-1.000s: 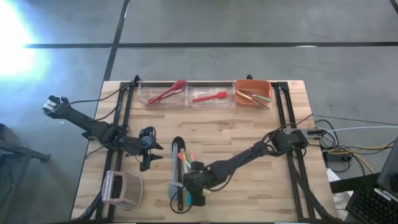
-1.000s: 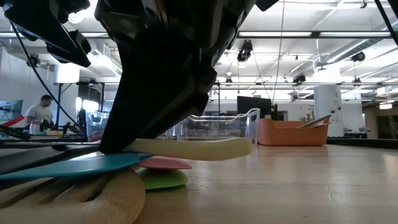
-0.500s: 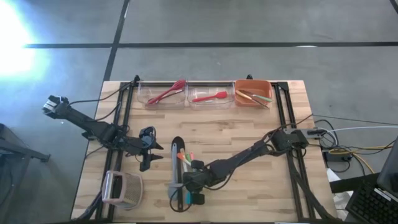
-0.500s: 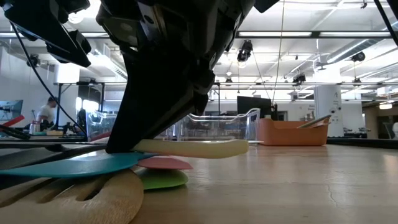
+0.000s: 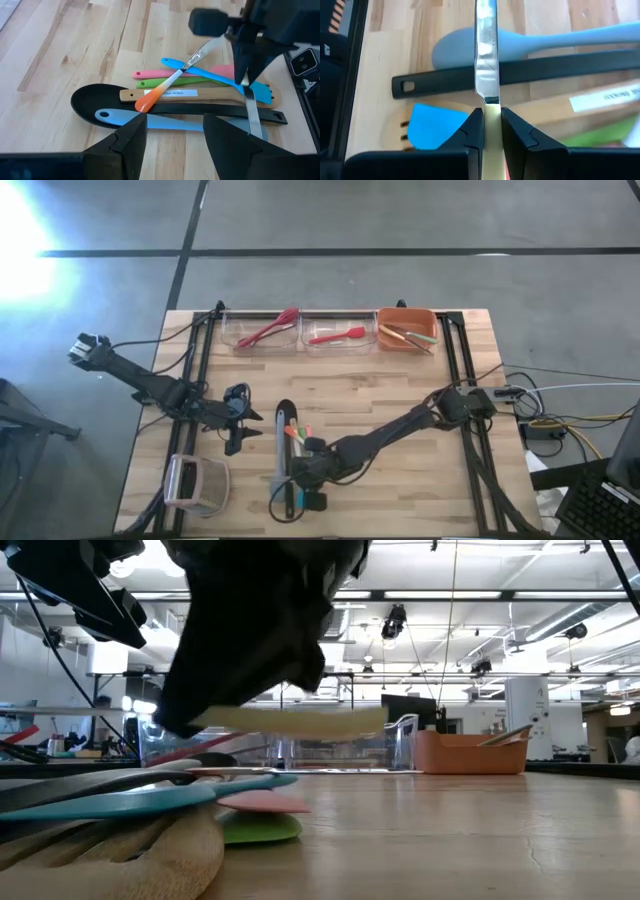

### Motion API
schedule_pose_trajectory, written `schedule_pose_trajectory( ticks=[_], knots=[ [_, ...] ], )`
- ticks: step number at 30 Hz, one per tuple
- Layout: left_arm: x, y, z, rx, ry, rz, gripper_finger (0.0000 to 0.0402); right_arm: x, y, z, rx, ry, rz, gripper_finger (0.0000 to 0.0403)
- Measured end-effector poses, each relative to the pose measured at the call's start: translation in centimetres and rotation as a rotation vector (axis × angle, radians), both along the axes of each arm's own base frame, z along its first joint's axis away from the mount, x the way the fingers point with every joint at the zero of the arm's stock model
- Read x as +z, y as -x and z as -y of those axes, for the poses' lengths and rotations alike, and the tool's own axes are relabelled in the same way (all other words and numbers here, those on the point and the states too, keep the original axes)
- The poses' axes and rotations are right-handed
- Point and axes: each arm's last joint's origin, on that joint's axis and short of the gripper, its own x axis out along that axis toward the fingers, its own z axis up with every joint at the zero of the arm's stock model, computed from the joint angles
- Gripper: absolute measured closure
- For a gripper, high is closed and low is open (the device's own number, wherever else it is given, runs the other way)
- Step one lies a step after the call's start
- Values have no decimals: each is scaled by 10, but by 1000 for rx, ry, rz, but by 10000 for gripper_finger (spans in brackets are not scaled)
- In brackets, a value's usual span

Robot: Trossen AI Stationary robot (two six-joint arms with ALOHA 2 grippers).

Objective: Pick & Place Kitchen Items
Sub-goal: Put the white knife into the orange bin

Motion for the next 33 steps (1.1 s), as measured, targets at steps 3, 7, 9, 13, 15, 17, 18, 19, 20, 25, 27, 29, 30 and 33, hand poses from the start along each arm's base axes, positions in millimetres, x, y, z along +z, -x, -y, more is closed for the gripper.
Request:
schedule_pose_trajectory(
  ticks=[3, 7, 9, 13, 15, 17, 18, 19, 20, 25, 27, 29, 30, 33],
  knots=[
    [0, 0, 0, 0, 0, -1, 205, 14, 3, 0, 5, 20, -44, 370],
    [0, 0, 0, 0, 0, 0, 205, 33, 10, 2, 7, 63, -91, 370],
    [0, 0, 0, -5, -5, 0, 205, 40, 13, 4, 3, 105, -105, 370],
    [0, 0, 0, -7, -7, 1, 205, 55, 27, 16, -34, 220, -176, 370],
    [0, 0, 0, -7, -8, 1, 205, 62, 35, 26, -72, 265, -218, 370],
    [0, 0, 0, -7, -8, 1, 205, 69, 43, 37, -113, 307, -261, 370],
    [0, 0, 0, -8, -8, 1, 205, 73, 47, 42, -133, 329, -280, 370],
    [0, 0, 0, -8, -8, 1, 205, 76, 51, 49, -153, 357, -304, 370],
    [0, 0, 0, -8, -8, 2, 205, 82, 55, 55, -173, 376, -319, 370],
    [0, 0, 0, -8, -8, 1, 205, 109, 78, 91, -266, 401, -335, 370],
    [0, 0, 0, -8, -8, 1, 205, 121, 91, 108, -304, 389, -321, 370],
    [0, 0, 0, -8, -9, 0, 205, 133, 107, 125, -353, 388, -304, 370],
    [0, 0, 0, -8, -10, -3, 205, 139, 115, 134, -385, 382, -294, 370],
    [0, 0, 0, -8, -10, -1, 205, 153, 142, 161, -476, 364, -274, 370]
  ],
)
